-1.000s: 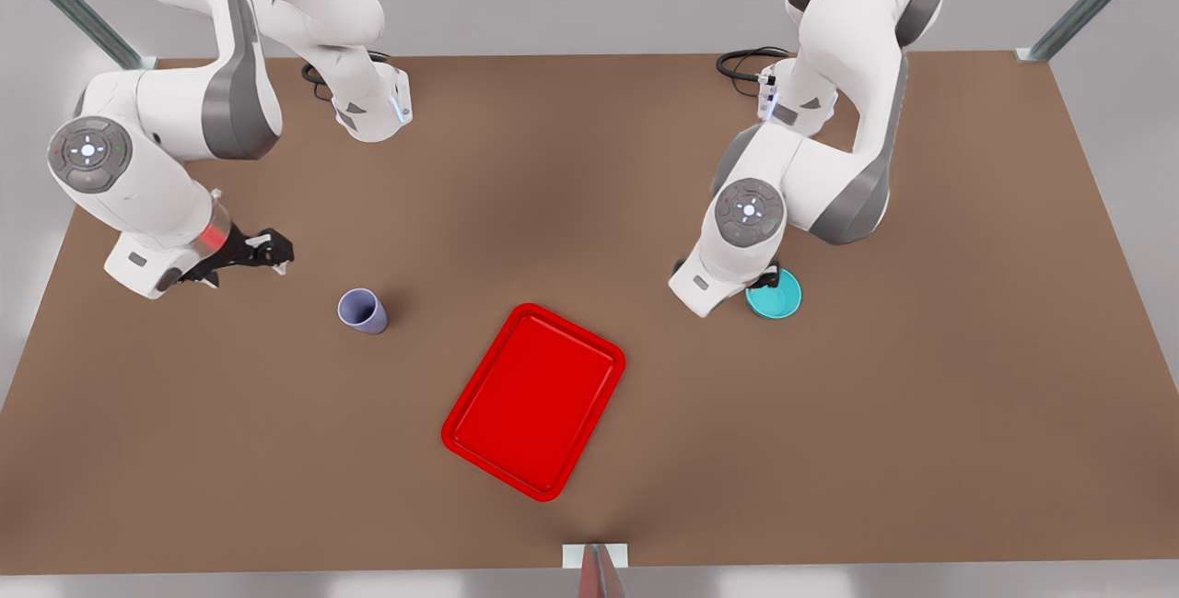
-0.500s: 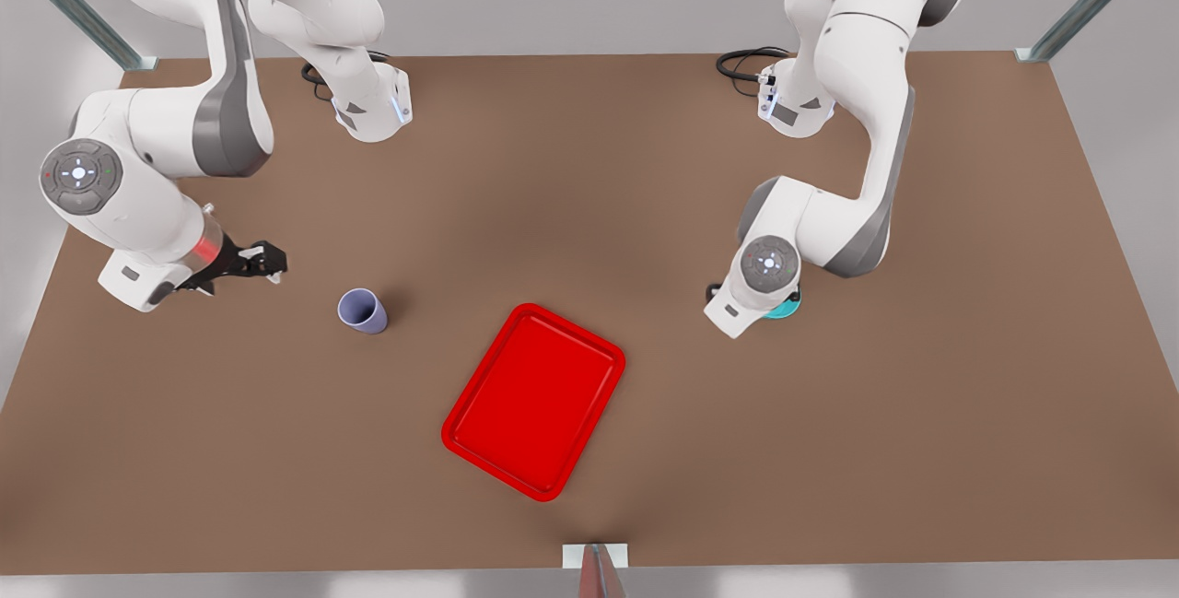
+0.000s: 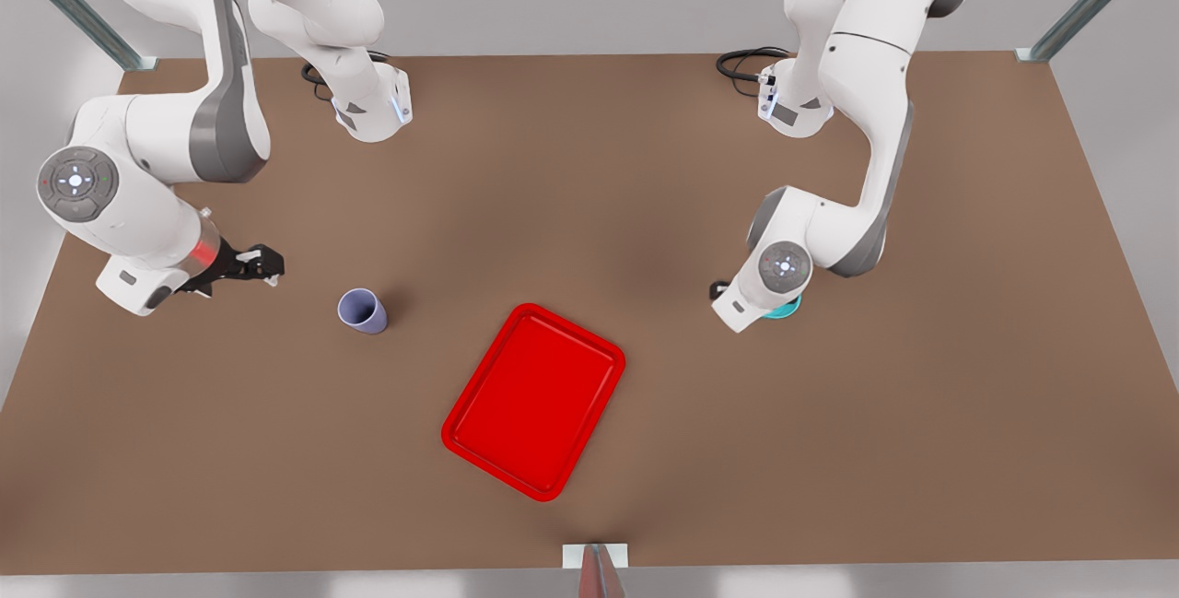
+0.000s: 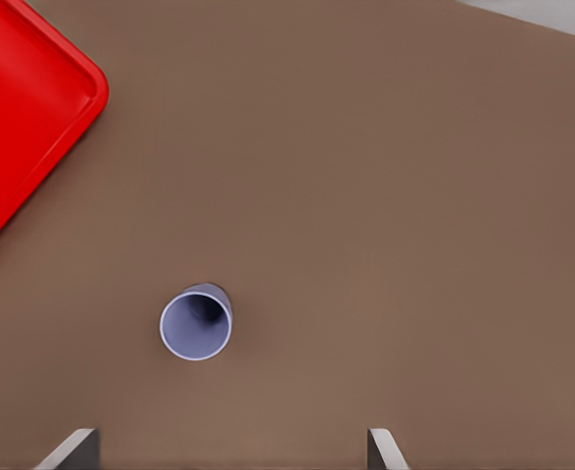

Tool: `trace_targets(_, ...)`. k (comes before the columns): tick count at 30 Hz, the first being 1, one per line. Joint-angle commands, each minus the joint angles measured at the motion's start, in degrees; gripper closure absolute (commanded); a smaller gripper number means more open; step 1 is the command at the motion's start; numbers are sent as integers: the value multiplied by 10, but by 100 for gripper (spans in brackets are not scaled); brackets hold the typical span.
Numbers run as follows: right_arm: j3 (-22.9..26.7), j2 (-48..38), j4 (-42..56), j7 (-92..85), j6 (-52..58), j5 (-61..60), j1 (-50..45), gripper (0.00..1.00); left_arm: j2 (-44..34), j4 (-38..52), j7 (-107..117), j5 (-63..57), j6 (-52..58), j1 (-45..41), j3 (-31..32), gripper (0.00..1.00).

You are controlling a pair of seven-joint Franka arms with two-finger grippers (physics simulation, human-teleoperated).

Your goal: Place the bowl on the tray with the left arm and the cup on the tray with the right arm

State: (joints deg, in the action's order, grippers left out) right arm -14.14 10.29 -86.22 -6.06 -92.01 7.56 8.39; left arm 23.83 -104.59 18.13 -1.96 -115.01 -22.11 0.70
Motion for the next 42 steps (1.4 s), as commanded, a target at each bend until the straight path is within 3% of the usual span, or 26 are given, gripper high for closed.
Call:
trace_targets(1,0,0,0,0,0,0,0,0,3,0,-3,0,0,0,0,0)
trace_targets(8,0,0,-3,0,0,0,0,0,14,-86,-39,-1,-72,5,-1,0)
trace_targets(23,0,4,-4,0,0,0,6,0,52,-90,-59,-7,-102,8,-1,0)
trace_targets(24,0,4,-4,0,0,0,6,0,53,-90,-59,-7,-102,8,-1,6)
trace_targets(25,0,4,-4,0,0,0,6,0,53,-89,-60,-8,-103,8,0,45)
trace_targets(26,0,4,-4,0,0,0,6,0,52,-89,-60,-8,-102,9,-1,58)
trace_targets(34,0,5,-4,0,0,0,6,0,61,-89,-60,-23,-102,15,-2,57)
trace_targets(40,0,5,-4,0,0,0,6,0,58,-88,-54,-23,-99,15,-2,75)
trace_targets(42,0,5,-4,0,0,0,6,0,58,-88,-54,-23,-98,15,-2,77)
